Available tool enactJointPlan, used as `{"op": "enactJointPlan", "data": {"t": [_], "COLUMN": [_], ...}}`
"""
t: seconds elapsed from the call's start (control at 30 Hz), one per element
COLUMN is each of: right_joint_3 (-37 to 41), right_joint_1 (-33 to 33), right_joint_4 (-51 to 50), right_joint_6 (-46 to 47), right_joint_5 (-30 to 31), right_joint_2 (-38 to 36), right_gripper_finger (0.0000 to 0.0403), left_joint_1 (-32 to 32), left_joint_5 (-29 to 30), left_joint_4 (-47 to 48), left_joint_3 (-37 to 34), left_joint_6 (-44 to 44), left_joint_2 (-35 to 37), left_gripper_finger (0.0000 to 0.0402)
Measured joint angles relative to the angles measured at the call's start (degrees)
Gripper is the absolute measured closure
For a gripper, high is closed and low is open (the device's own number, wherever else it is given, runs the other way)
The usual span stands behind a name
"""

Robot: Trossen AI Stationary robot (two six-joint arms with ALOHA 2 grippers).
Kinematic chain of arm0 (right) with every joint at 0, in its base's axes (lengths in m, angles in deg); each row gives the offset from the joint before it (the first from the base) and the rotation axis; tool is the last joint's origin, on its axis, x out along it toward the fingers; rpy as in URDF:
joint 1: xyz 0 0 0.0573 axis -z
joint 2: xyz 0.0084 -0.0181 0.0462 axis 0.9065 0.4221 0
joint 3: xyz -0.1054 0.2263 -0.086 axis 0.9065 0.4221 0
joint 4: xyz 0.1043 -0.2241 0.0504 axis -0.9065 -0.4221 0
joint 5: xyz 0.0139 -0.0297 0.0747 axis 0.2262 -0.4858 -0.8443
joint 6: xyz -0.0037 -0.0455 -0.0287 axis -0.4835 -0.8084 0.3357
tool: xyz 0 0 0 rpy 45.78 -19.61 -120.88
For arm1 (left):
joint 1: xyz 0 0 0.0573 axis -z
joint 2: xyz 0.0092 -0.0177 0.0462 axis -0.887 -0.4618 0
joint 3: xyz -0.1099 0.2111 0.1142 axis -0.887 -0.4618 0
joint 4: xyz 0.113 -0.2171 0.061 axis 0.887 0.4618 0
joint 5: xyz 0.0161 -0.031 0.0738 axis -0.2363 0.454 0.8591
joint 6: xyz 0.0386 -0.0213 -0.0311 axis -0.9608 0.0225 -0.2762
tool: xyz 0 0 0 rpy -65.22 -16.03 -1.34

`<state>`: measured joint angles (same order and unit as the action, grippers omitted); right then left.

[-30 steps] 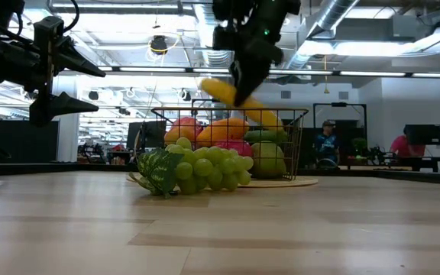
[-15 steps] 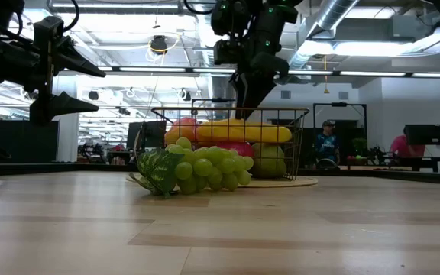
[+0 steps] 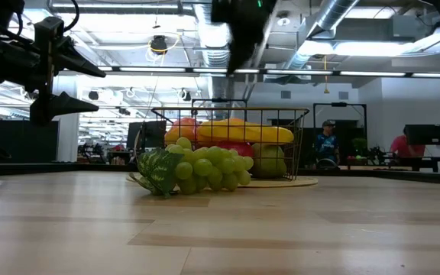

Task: Build produce basket
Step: Put the green grapes into the wire basket

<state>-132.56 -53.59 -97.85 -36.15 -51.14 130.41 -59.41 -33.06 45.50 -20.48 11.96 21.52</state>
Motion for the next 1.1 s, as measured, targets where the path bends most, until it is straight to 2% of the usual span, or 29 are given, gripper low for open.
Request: {"op": "enactJointPlan", "data": {"t": [0.13, 0.23, 0.33, 0.63, 0.83, 0.9, 0.97, 1.1], "right_joint_3": [-5.2, -5.3, -5.3, -5.2, -5.3, -5.3, -5.3, -5.2], "right_joint_1": [-2.8, -7.0, -11.3, -19.5, -20.9, -20.8, -20.8, -19.9], "right_joint_4": [3.0, 5.1, 5.3, 3.2, 4.7, 5.8, 5.5, 4.9], "right_joint_6": [6.8, 4.6, 1.2, 1.5, 0.1, 0.1, 0.1, 0.3], "right_joint_5": [-6.9, -8.8, -8.2, -7.7, -7.8, -6.1, -4.3, -4.8], "right_joint_2": [-0.2, 0.0, 2.0, 12.3, 18.6, 20.8, 22.5, 25.6], "right_gripper_finger": [0.0150, 0.0150, 0.0150, 0.0131, 0.0097, 0.0089, 0.0084, 0.0082], "left_joint_1": [0.0, 0.0, 0.0, 0.0, 0.0, 0.0, 0.0, 0.0], "left_joint_5": [0.2, 0.2, 0.2, 0.3, 0.3, 0.3, 0.3, 0.3], "left_joint_4": [0.0, 0.0, 0.0, 0.0, 0.0, 0.1, 0.1, 0.1], "left_joint_3": [0.0, 0.0, 0.0, 0.0, 0.0, 0.0, 0.0, 0.0], "left_joint_6": [0.0, 0.0, 0.0, 0.0, -0.2, -0.3, -0.4, -0.4], "left_joint_2": [0.0, 0.0, 0.0, 0.0, 0.0, 0.0, 0.0, 0.0], "left_gripper_finger": [0.0074, 0.0074, 0.0074, 0.0074, 0.0074, 0.0074, 0.0074, 0.0074]}}
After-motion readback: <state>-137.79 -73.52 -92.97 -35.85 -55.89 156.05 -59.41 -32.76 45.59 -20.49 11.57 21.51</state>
